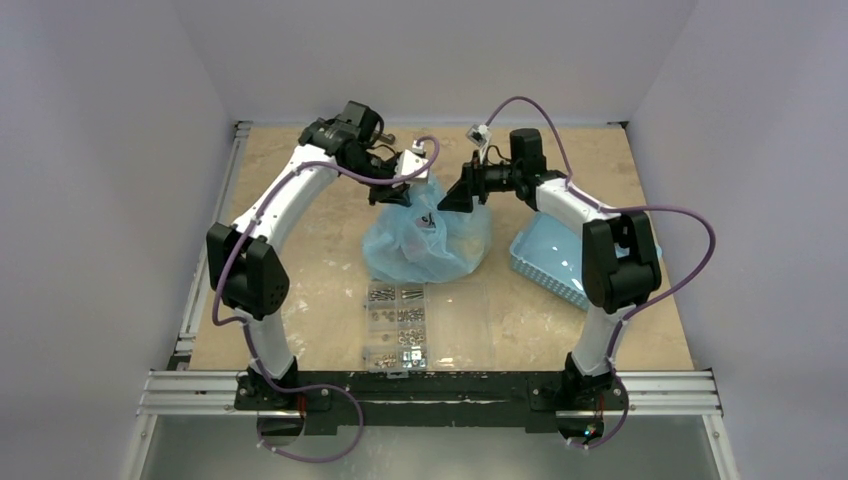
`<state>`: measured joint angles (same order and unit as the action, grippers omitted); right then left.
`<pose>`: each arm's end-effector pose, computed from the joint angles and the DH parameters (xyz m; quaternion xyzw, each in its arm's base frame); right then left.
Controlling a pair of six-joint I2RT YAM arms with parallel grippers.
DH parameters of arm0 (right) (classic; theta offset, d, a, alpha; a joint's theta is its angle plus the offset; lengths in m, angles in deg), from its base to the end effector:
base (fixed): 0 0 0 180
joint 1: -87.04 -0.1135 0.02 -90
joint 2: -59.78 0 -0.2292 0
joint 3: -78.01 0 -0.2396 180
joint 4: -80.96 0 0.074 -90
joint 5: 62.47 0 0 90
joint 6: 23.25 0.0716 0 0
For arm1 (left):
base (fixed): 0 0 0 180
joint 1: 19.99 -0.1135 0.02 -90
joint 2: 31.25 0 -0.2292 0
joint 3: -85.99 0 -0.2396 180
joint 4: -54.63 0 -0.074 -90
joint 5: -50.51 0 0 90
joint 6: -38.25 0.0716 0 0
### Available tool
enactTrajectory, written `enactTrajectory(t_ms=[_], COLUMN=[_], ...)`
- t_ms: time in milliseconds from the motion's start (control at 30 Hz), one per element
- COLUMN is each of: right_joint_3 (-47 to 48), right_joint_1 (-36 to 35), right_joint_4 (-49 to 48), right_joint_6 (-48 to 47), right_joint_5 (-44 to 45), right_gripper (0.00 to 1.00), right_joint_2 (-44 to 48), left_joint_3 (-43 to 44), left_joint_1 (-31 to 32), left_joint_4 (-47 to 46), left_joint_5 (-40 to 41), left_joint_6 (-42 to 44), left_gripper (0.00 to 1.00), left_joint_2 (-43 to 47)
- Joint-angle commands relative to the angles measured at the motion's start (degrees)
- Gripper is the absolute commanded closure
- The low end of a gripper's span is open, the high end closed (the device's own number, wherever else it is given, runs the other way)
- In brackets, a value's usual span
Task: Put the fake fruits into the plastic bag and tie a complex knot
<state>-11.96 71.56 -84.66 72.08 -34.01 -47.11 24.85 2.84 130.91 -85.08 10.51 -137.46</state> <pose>0.3767 0.1696 0.2072 -0.3162 0.7236 0.5146 0.3341 0.3238 -0.1918 0.2749 0.6720 0.6015 -0.2842 0.3252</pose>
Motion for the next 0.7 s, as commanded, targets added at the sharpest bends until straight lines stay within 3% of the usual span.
enactTrajectory(t_ms=[0, 133, 500, 533, 600, 633, 667], right_joint_3=[1.9, 2.0, 1.6, 2.1, 2.9, 3.3, 4.0], right_joint_1=[-0.5, -1.4, -5.2, -5.6, -5.8, -5.8, -5.7], right_joint_4=[1.7, 4.4, 7.5, 8.9, 9.8, 9.5, 10.1], right_joint_6=[-3.0, -6.9, -12.5, -13.8, -15.4, -15.1, -15.6], right_joint_5=[5.6, 11.4, 6.2, 6.6, 7.7, 7.6, 8.3], right_gripper=[0.1, 0.01, 0.05, 0.13, 0.44, 0.62, 0.78], right_joint_2=[0.7, 0.3, -0.4, -0.9, -2.1, -2.5, -2.7], left_joint_3=[2.2, 2.3, 3.0, 3.0, 2.9, 3.0, 3.1], left_joint_1=[1.2, 1.3, 1.9, 1.8, 1.9, 1.9, 1.8], left_joint_4=[0.2, 0.5, 1.0, 1.1, 1.2, 1.3, 1.2], left_joint_5=[1.6, 2.0, 3.1, 3.1, 3.4, 3.4, 3.5], left_joint_6=[3.1, 3.7, 4.4, 4.5, 4.7, 4.4, 3.4], left_gripper=[1.0, 1.0, 1.0, 1.0, 1.0, 0.96, 0.86], left_joint_2=[0.5, 0.6, 0.6, 0.8, 0.8, 1.0, 1.4])
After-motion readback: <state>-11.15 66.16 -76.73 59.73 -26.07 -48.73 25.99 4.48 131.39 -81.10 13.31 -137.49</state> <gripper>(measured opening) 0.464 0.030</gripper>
